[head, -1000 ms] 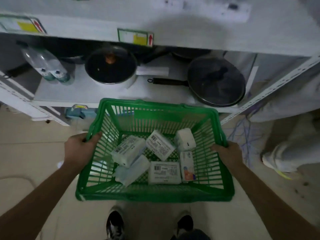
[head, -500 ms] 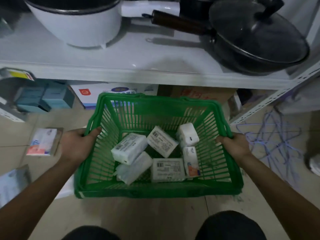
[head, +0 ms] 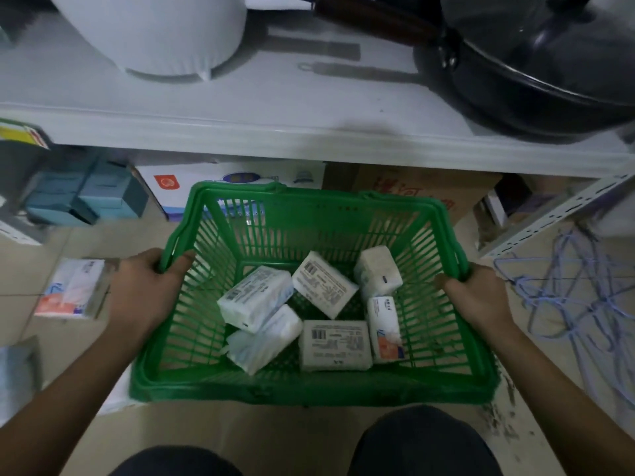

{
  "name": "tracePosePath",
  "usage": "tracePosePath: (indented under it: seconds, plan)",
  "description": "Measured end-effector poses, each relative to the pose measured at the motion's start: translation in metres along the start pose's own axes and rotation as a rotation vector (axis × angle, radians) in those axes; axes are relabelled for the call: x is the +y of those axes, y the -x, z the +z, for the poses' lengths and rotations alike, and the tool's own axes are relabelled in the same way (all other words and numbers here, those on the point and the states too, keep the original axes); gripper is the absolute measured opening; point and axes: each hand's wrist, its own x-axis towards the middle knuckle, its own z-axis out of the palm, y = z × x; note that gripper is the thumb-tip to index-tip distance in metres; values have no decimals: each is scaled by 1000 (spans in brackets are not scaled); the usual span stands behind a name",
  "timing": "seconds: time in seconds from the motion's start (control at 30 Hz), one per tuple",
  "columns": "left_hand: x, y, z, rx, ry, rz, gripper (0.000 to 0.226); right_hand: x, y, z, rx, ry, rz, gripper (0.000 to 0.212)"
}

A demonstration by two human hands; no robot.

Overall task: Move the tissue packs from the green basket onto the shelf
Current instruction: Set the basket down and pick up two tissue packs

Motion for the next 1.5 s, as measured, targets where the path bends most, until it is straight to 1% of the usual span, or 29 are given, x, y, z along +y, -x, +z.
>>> tracePosePath:
  seconds: [0.03,0.07,0.1,0.17,0.2,0.23,0.27,0.3,0.33,0.37,0.4,0.47,0.53,0.57,0.63,0.7,0.77,0.8,0.83,0.9,0.97,1.03,1.1,1.13,1.2,1.27,1.33,1.4,1.5]
  plan:
    - [2,-1,0,37,-49,41,44,-4,2,-1,14,68,-16,21]
    - [4,-1,-1,82,-112,91,44,-7,4,-1,37,126,-44,27]
    - [6,-2,-2,124,-189,178,48,-10,5,-1,72,170,-92,41]
    - [12,-3,-2,165,-358,449,52,-15,10,1,194,278,-251,66]
    - [18,-2,1,148,-412,582,52,-18,14,0,268,368,-364,71]
    - [24,-2,6,103,-437,678,52,-21,17,1,324,444,-483,70]
    - [31,-1,15,39,-440,737,53,-23,20,4,340,470,-601,66]
    - [39,1,25,-35,-445,768,54,-24,23,10,299,431,-691,61]
    - [44,5,37,-123,-455,779,56,-26,27,20,197,353,-721,55]
    - [45,9,49,-218,-464,762,56,-28,30,31,55,276,-680,48]
    - [44,13,60,-306,-463,712,57,-30,33,42,-107,236,-576,44]
    - [32,16,76,-458,-436,539,60,-27,35,64,-429,300,-240,50]
    - [17,9,83,-573,-430,351,65,-20,33,79,-642,319,12,61]
    - [11,4,85,-642,-449,280,71,-18,30,83,-683,265,80,63]
    - [6,-2,88,-745,-478,225,88,-16,22,90,-693,190,130,62]
    - [4,-5,94,-771,-511,183,78,-17,17,93,-686,194,135,56]
    - [4,-6,100,-733,-535,141,68,-17,15,96,-633,145,154,32]
    - [4,-6,103,-731,-541,119,67,-14,14,97,-600,111,175,25]
    - [4,-6,104,-744,-548,91,68,-13,13,96,-576,82,190,23]
    - [8,-6,102,-765,-566,40,67,-11,13,94,-582,68,186,23]
    - [11,-8,100,-780,-491,26,64,-10,13,96,-648,87,145,32]
    - [13,-9,97,-772,-388,65,61,-11,14,100,-685,119,111,44]
    - [13,-9,95,-763,-379,140,58,-14,14,101,-696,100,104,52]
    - [12,-8,95,-760,-373,161,58,-13,13,101,-704,71,105,53]
    - [10,-8,95,-768,-298,140,56,-10,13,100,-721,-9,137,48]
    - [5,-9,95,-769,-203,100,43,-5,15,96,-726,-119,203,45]
    - [1,-11,96,-756,-147,81,33,-1,16,96,-708,-149,234,45]
    - [-2,-13,96,-745,-93,38,35,0,17,96,-695,-161,231,43]
    - [-2,-16,98,-759,20,-58,49,0,18,93,-719,-249,255,47]
